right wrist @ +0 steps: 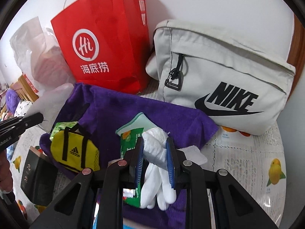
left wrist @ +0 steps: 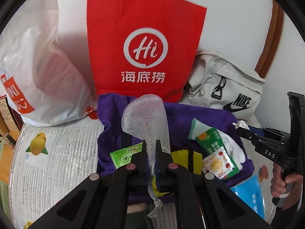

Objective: Organize soft objects
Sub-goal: 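Open both tools to drop the white cloth and mesh bag onto the towel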

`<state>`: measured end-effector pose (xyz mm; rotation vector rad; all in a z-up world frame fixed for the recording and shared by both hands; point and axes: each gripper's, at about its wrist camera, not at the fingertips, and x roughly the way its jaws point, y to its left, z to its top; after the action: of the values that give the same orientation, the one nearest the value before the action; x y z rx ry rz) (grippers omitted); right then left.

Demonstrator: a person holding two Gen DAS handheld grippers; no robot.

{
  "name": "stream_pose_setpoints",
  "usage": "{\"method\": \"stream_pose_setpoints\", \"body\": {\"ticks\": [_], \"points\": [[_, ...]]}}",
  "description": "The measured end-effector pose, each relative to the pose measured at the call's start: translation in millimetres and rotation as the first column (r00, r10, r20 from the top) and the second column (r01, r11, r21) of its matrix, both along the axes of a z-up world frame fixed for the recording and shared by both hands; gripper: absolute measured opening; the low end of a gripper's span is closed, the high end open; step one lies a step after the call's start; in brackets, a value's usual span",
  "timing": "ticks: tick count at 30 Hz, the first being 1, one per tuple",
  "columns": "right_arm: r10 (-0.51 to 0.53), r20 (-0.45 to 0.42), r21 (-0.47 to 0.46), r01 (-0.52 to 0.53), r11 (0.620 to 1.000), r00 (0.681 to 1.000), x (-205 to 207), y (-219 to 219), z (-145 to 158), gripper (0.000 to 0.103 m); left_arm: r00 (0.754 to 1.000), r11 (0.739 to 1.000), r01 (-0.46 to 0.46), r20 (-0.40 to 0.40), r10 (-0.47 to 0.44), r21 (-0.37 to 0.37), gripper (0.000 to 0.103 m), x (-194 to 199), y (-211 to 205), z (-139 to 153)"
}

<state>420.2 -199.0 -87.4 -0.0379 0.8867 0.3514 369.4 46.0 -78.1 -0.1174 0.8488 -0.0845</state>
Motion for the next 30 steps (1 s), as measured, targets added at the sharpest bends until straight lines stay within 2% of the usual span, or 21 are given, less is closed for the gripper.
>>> {"method": "stream_pose_setpoints", "body": {"ticks": [7,14,30], "points": [[0.017,-0.034,-0.019,-0.018,1.0,0.999,16,8,-16,0.023,0.999,1.0,-0.002,-0.054,0.001,-0.015,0.006,23,3,-20],[0.039,-0.069,-0.039,-0.042,0.998,0.997,26,19,-33,0.023,0.998,1.0,-0.003,-0.069,0.003,0.003,0.006,35,4,-30],[0.068,-0.085,-0.039,-0.072,0.997,0.994,31,23,-40,0.026,0.992,0.999,-0.009,-0.123,0.014,0.043,0.007,43,6,-45]]}}
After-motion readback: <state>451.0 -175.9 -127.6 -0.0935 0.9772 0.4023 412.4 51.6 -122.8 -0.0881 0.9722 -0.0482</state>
